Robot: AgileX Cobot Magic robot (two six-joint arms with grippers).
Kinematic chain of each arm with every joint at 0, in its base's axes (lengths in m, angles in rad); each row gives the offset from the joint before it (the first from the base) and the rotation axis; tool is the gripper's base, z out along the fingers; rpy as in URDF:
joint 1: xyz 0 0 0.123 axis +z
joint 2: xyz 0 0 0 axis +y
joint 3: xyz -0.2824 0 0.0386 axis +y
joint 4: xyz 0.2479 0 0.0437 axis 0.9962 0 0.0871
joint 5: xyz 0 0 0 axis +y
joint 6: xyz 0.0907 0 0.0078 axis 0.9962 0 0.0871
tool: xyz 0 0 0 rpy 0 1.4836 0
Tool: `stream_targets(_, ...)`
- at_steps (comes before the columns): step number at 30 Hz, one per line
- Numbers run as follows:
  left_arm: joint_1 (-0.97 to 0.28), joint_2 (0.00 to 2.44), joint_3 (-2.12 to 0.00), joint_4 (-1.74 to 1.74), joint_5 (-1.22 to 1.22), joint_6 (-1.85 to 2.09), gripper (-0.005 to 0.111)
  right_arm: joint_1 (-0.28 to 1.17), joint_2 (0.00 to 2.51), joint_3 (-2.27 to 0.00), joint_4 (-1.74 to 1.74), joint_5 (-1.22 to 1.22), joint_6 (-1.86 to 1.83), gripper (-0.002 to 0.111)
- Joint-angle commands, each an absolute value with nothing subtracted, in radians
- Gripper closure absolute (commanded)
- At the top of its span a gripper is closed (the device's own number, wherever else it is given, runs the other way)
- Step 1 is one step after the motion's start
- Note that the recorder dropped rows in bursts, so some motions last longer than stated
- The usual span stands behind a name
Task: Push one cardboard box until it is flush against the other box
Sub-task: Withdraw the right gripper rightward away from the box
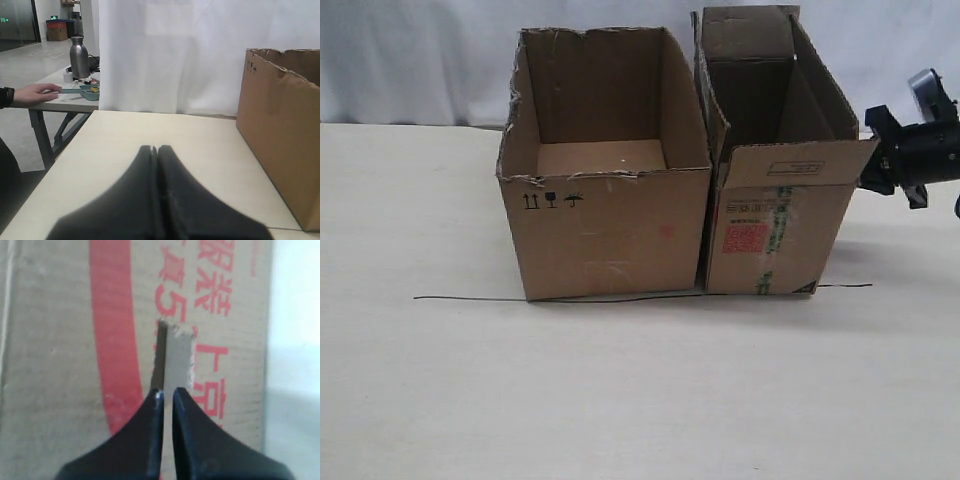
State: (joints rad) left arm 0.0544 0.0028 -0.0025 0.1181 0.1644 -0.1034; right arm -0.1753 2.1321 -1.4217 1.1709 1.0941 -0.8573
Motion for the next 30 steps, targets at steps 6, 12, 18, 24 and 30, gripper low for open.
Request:
stream_targets(6,0.048,0.0,0.0,0.12,0.15,-0.105,0.107,-0.171,2.197,-1.439,1.248,1.051,-0.875,0.103)
stream_targets(12,0.048,0.0,0.0,0.12,0.15,-0.105,0.107,-0.171,2.217,-1.443,1.289,1.082,-0.906,0.103)
stream_targets(18,0.048,0.0,0.0,0.12,0.15,-0.105,0.107,-0.171,2.217,-1.443,1.292,1.082,-0.908,0.103)
stream_targets(24,0.048,0.0,0.0,0.12,0.15,-0.105,0.107,-0.171,2.217,-1.443,1.333,1.102,-0.936,0.103)
stream_targets(30,0.048,0.0,0.0,0.12,0.15,-0.105,0.107,-0.171,2.217,-1.443,1.333,1.111,-0.945,0.103)
